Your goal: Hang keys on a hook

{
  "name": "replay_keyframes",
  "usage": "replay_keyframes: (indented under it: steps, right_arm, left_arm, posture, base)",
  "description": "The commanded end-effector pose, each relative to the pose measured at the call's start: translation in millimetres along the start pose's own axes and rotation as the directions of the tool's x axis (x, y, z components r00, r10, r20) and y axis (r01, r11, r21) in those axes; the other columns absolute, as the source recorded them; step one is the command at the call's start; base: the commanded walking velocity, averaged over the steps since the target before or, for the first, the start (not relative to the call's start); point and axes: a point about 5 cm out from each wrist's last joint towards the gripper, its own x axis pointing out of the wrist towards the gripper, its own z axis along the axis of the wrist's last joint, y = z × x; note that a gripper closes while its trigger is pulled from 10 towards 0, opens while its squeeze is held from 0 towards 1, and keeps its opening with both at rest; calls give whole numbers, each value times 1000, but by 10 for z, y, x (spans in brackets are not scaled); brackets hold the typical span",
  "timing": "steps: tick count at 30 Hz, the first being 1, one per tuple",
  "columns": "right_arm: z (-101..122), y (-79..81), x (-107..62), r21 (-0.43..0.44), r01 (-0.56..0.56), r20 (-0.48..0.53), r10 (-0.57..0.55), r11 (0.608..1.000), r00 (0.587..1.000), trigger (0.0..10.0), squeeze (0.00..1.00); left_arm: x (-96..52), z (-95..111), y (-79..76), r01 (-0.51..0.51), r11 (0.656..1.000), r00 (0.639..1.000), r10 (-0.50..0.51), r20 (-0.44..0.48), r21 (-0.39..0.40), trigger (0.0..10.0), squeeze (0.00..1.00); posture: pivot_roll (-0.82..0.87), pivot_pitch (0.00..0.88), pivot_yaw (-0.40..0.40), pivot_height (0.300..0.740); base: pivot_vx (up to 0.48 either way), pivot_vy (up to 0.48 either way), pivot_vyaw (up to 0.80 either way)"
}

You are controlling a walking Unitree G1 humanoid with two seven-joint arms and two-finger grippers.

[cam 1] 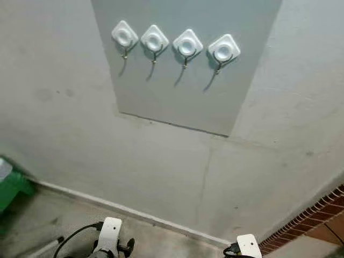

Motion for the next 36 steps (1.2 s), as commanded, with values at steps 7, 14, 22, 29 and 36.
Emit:
replay_keyframes:
  steps: [7, 14, 22, 29, 36]
  right_arm:
    - [-1, 4, 0, -19, -3, -1, 3, 1000, 1000, 10000, 0]
    - [-11, -2, -4, -29, -4, -5, 3, 1000, 1000, 10000, 0]
    - [-20, -3, -7, -32, -6, -6, 6, 999, 1000, 10000, 0]
    - [-22, -3, -7, -34, -8, -7, 8, 999, 1000, 10000, 0]
    - [-23, -4, -8, -39, -10, -8, 10, 999, 1000, 10000, 0]
  left_arm:
    - [-5, -18, 6, 4, 1000, 1000, -4, -11, 14, 10000, 0]
    - [-3, -18, -2, 3, 1000, 1000, -3, -12, 30, 10000, 0]
    - [-3, -20, -11, 9, 999, 1000, -9, -14, 36, 10000, 0]
    - [-3, -17, -9, 9, 999, 1000, -9, -12, 35, 10000, 0]
    - [-5, -22, -9, 9, 999, 1000, -9, -11, 36, 10000, 0]
  posture:
    - [-81, 0, 11, 740]
    - [-82, 0, 10, 740]
    - [-84, 0, 11, 740]
    - [-80, 0, 10, 740]
    - [-77, 0, 10, 740]
  base:
    - [-193, 271, 800]
    - [0, 0, 800]
    - [0, 0, 800]
    - [0, 0, 800]
    - [0, 0, 800]
